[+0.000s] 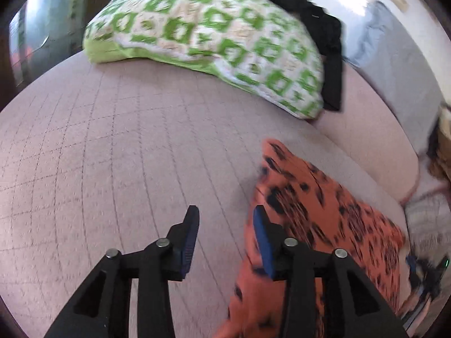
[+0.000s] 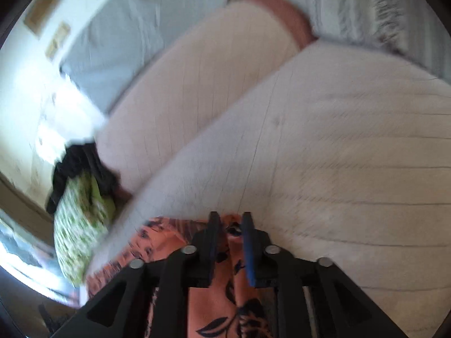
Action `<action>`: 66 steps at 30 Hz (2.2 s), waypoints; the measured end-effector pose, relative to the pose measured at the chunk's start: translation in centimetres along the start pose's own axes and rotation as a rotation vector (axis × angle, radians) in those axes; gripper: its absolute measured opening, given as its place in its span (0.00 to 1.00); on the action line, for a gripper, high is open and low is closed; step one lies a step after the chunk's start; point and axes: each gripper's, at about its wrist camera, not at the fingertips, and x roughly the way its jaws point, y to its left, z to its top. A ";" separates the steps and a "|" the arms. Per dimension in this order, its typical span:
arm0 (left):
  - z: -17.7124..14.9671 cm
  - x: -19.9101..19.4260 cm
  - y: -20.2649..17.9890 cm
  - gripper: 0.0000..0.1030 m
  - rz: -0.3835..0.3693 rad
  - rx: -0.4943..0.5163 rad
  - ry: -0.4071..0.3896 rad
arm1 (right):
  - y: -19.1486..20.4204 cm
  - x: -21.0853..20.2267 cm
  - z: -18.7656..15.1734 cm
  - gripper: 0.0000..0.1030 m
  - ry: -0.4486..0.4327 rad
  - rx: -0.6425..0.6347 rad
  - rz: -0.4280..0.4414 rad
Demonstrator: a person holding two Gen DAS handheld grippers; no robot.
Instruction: Fold small clothes
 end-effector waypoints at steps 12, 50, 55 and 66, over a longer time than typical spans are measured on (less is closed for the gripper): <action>-5.4 1.4 -4.4 0.62 0.212 0.194 0.173 | 5.0 -0.2 -10.0 0.60 0.345 -0.232 0.014; -7.2 1.6 -2.7 0.45 -0.101 -0.344 -0.001 | -1.1 -2.1 -11.4 0.46 0.196 0.258 0.165; -7.3 1.2 -3.0 0.29 -0.103 -0.316 -0.010 | -0.6 -1.6 -10.9 0.21 0.206 0.183 0.099; -9.9 -6.8 -3.8 0.25 -0.127 -0.227 -0.026 | 2.0 -9.8 -12.7 0.19 0.112 -0.053 0.075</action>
